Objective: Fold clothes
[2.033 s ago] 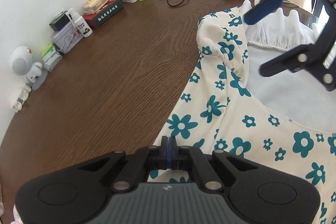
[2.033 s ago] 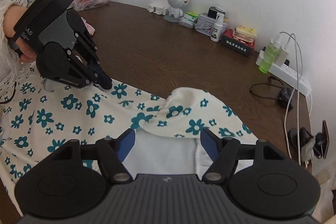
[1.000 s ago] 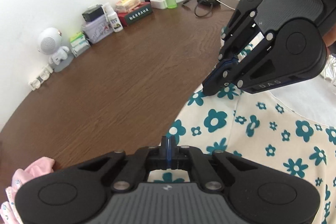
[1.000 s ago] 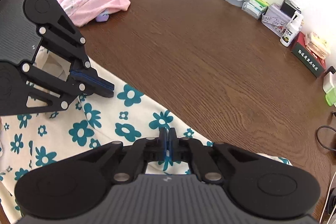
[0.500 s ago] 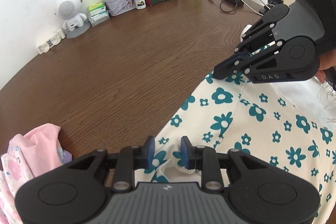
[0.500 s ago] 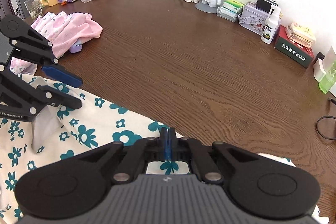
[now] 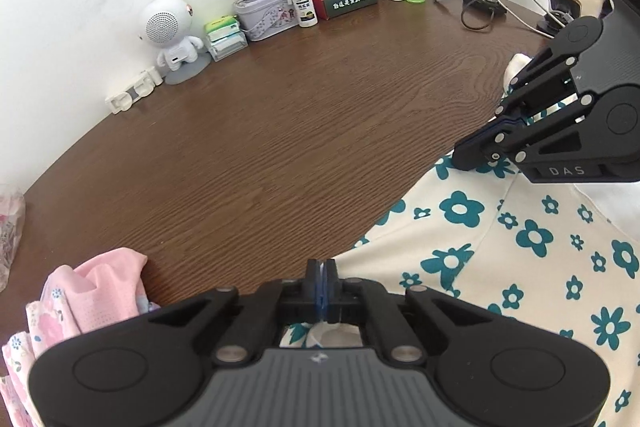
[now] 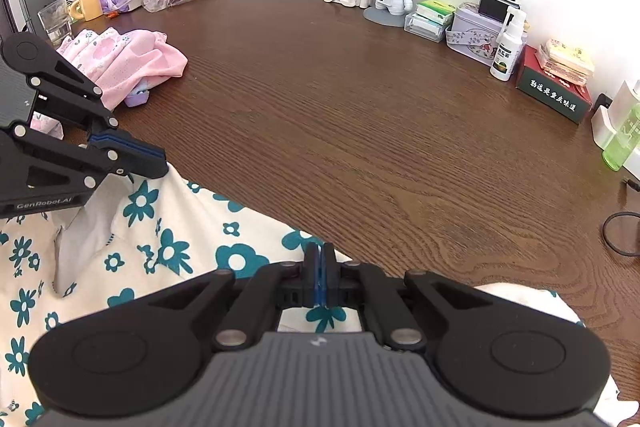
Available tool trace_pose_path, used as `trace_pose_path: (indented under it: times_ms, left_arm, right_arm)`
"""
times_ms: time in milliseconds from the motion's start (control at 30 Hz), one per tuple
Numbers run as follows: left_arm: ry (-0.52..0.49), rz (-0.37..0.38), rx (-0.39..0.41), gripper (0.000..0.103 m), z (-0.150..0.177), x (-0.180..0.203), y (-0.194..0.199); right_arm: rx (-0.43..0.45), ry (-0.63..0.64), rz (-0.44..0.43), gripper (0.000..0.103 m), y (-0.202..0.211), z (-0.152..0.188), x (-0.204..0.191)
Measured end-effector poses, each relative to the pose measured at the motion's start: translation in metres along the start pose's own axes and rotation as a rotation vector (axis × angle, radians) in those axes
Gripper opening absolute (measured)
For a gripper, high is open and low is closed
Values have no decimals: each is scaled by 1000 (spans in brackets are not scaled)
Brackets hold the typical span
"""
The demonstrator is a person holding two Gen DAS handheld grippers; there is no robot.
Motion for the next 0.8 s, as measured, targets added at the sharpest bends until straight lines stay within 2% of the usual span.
trace_pose_path:
  times_ms: [100, 200, 267, 300, 367, 467, 600, 700, 800]
  left_arm:
    - [29, -11, -6, 1, 1, -3, -6]
    - [57, -17, -3, 13, 0, -6, -1]
    - [70, -25, 24, 33, 1, -10, 10]
    - [77, -28, 38, 36, 1, -12, 16]
    - [90, -26, 52, 37, 1, -14, 24]
    - [112, -11, 59, 38, 2, -15, 30]
    - [131, 5, 46, 40, 4, -14, 28]
    - [143, 16, 18, 40, 7, -14, 19]
    - [144, 10, 5, 36, 12, -16, 15]
  right_arm:
    - [7, -8, 4, 1, -1, 0, 1]
    - [14, -33, -4, 4, 2, -1, 2]
    - [44, -71, -19, 11, 13, -6, 7]
    - [67, -89, -21, 14, 21, -10, 11]
    - [112, -105, 1, 30, 41, -19, 24]
    - [113, -86, 54, 32, 59, -20, 43]
    - [32, -32, 41, 32, 58, -5, 46]
    - [-18, 25, 44, 45, 47, 9, 41]
    - [-37, 22, 71, 45, 39, 16, 45]
Point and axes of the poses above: each gripper's, at about its wrist camera, not at the fingertips, and y roughly against the way its jaws point, x to its right, z to its underside, the point moved 7 cm from there along -y, roughly the way its jaws point, and after that the axes turned 10 degrees about x, right-handed, at the moved point
